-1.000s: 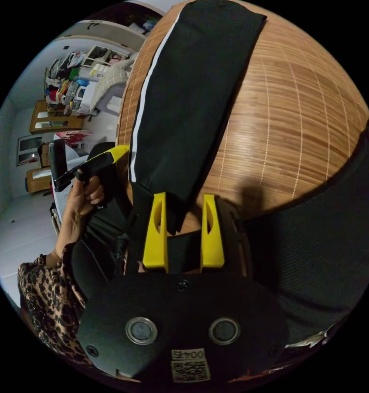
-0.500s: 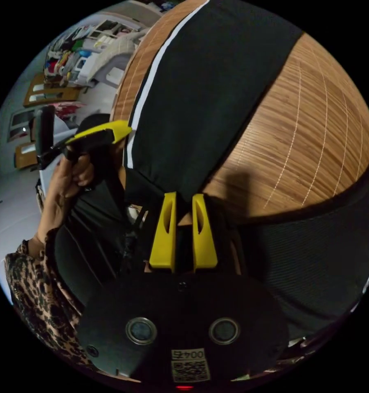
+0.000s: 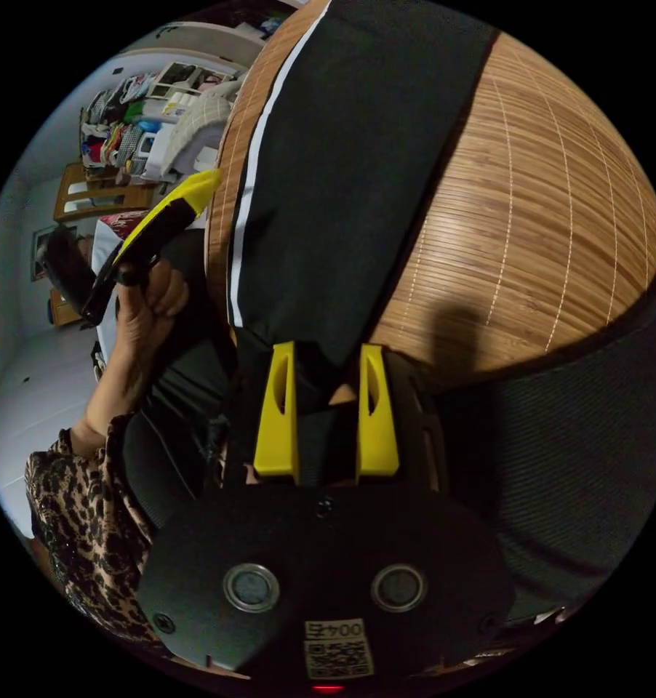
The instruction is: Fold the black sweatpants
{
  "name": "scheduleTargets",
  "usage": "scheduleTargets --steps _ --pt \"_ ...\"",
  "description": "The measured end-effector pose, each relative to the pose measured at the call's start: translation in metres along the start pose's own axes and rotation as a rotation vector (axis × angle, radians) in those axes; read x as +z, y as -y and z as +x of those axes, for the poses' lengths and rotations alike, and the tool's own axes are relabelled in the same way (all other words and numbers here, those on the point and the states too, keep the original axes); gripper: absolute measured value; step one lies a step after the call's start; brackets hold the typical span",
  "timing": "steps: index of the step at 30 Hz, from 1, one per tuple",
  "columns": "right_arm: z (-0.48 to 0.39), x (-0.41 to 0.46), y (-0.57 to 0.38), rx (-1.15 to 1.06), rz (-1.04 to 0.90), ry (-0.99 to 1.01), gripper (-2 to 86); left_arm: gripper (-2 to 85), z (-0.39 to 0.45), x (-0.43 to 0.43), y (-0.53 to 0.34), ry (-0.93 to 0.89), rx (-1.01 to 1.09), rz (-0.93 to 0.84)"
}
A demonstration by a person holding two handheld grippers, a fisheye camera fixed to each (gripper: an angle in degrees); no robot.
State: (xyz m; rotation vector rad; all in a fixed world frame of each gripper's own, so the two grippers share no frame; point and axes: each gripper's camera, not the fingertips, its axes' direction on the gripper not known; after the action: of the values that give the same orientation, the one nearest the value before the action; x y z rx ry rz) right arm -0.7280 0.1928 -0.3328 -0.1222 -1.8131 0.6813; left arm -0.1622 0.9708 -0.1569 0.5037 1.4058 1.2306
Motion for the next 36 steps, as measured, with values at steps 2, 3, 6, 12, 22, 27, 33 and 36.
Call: scheduleTargets --steps 2,3,6,12,22,27,33,36 --pt "-0.001 0.002 0.000 -0.005 -0.006 -0.020 11.9 7.3 0.006 0.013 0.008 0.051 0.022 -0.035" --pt "-0.001 0.003 0.000 -0.009 -0.008 -0.026 11.6 6.8 0.007 0.026 0.009 0.091 0.035 -0.087" --pt "0.003 0.003 0.000 -0.010 -0.009 0.005 11.5 5.0 0.004 0.043 0.000 0.137 0.029 -0.091" --pt "0.021 -0.009 -0.012 0.022 0.054 0.146 12.1 4.6 0.005 0.022 0.011 0.015 -0.031 -0.031" --pt "0.006 -0.006 -0.018 -0.030 0.001 0.049 7.1 3.4 0.040 0.003 0.025 -0.123 0.067 -0.083" --pt "-0.006 -0.024 -0.012 -0.091 0.045 0.088 4.1 3.2 0.049 0.027 0.052 -0.105 0.095 -0.170" --pt "-0.009 -0.025 -0.009 -0.067 -0.023 -0.020 6.3 3.4 0.042 0.076 0.087 -0.072 0.020 -0.410" --pt "-0.007 -0.052 -0.008 -0.051 0.145 -0.032 8.0 3.5 0.043 0.082 0.103 -0.063 0.024 -0.413"
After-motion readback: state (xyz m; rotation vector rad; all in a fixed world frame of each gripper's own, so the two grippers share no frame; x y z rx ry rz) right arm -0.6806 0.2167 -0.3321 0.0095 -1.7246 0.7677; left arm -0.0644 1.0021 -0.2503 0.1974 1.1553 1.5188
